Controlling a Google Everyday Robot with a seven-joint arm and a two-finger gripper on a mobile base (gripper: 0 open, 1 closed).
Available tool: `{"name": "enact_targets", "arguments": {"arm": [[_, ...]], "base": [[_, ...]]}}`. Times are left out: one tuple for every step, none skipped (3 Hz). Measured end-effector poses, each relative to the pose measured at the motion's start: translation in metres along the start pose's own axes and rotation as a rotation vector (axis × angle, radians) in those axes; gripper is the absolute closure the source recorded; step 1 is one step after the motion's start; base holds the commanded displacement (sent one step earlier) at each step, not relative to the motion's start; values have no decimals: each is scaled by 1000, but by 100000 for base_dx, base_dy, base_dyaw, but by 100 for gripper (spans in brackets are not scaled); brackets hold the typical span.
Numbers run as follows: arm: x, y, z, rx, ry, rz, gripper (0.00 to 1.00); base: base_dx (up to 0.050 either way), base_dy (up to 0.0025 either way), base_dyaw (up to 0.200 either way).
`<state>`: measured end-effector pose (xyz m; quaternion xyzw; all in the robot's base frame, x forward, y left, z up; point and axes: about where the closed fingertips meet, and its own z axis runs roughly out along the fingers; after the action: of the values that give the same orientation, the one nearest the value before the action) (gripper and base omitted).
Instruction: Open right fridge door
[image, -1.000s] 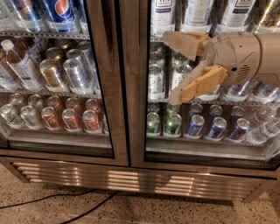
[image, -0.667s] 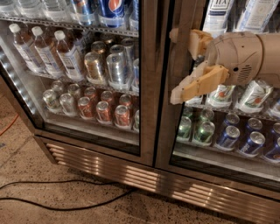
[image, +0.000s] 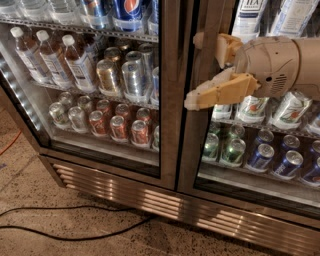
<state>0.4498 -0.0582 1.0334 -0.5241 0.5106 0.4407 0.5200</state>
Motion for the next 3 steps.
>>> {"name": "enact_targets", "arguments": {"arm": [[0, 0, 0, 0, 0, 0, 42], [0, 0, 0, 0, 0, 0, 65], [0, 0, 0, 0, 0, 0, 88]], "base": [[0, 0, 0], [0, 0, 0], [0, 0, 0]]}}
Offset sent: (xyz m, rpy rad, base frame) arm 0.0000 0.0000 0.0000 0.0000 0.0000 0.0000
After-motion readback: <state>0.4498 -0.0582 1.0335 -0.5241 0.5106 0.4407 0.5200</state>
